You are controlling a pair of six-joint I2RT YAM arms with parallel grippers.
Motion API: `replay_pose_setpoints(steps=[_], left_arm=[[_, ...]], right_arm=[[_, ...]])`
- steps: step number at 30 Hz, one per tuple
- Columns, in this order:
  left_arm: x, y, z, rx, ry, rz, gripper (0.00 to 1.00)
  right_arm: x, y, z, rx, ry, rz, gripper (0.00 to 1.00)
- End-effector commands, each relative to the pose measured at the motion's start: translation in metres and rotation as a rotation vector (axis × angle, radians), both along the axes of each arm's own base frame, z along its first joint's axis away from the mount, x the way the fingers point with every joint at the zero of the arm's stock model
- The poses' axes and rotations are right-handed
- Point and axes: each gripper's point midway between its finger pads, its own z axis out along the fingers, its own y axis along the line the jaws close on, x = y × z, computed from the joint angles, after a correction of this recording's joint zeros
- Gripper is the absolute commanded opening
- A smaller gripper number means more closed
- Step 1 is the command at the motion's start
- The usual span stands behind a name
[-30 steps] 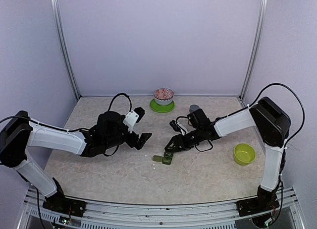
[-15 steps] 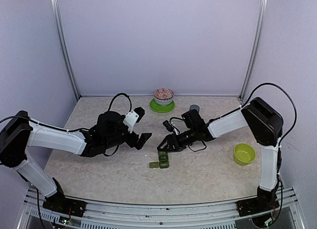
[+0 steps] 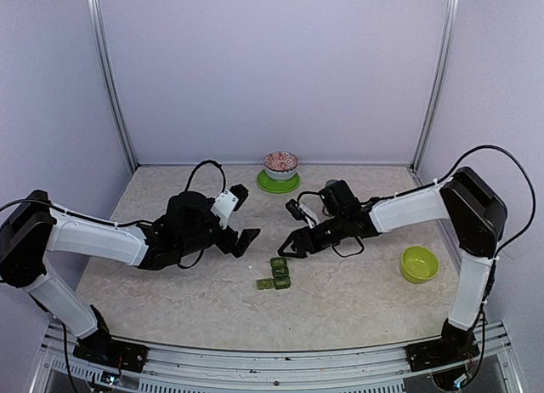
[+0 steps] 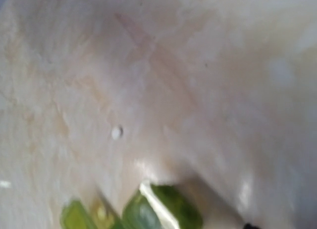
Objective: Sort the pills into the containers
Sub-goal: Move the pill container to the center of the board.
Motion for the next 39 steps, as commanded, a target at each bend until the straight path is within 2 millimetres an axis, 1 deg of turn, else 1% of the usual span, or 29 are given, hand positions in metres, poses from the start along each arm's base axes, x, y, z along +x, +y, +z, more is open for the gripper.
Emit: replay_pose_setpoints(steps=[1,4,7,11,17,22,25,29,32,34,36,39], left_arm=[[0.003,0.006,0.013,-0.032,-0.032,0.023,0.99],[0.003,0.007,0.014,-0.032,-0.033,0.026,0.99],[0.004,0.008,0.015,-0.034,-0.037,0.034,0.99],[0.004,0.010,0.016,-0.037,-0.040,0.045,0.99],[0.005,0.010,0.015,-0.035,-0.039,0.048,0.99],[0.006,0.011,0.014,-0.033,-0.039,0.050,0.99],[0.006,0.011,0.014,-0.032,-0.038,0.053,0.99],[0.006,0.011,0.013,-0.029,-0.036,0.050,0.99],[0.007,0.011,0.011,-0.024,-0.032,0.052,0.99],[0.007,0.011,0.011,-0.024,-0.032,0.052,0.99],[0.007,0.011,0.012,-0.026,-0.032,0.050,0.99],[0.007,0.011,0.011,-0.024,-0.032,0.051,0.99]], right_arm=[[-0.016,-0.029,0.001,-0.114,-0.134,0.040,0.73],[-0.030,-0.039,-0.003,-0.157,-0.183,0.059,0.75],[-0.044,-0.040,-0.008,-0.220,-0.261,0.074,0.75],[-0.060,-0.037,-0.016,-0.285,-0.344,0.088,0.75],[-0.079,-0.028,-0.028,-0.333,-0.385,0.126,0.75],[-0.077,-0.028,-0.047,-0.427,-0.405,0.121,0.74],[-0.073,-0.026,-0.053,-0.441,-0.411,0.117,0.71],[-0.069,-0.021,-0.056,-0.448,-0.431,0.132,0.62],[-0.066,-0.016,-0.057,-0.457,-0.450,0.159,0.60],[-0.065,-0.013,-0.059,-0.460,-0.463,0.183,0.55],[-0.062,-0.010,-0.060,-0.461,-0.477,0.199,0.54],[-0.052,-0.011,-0.062,-0.493,-0.498,0.192,0.54]])
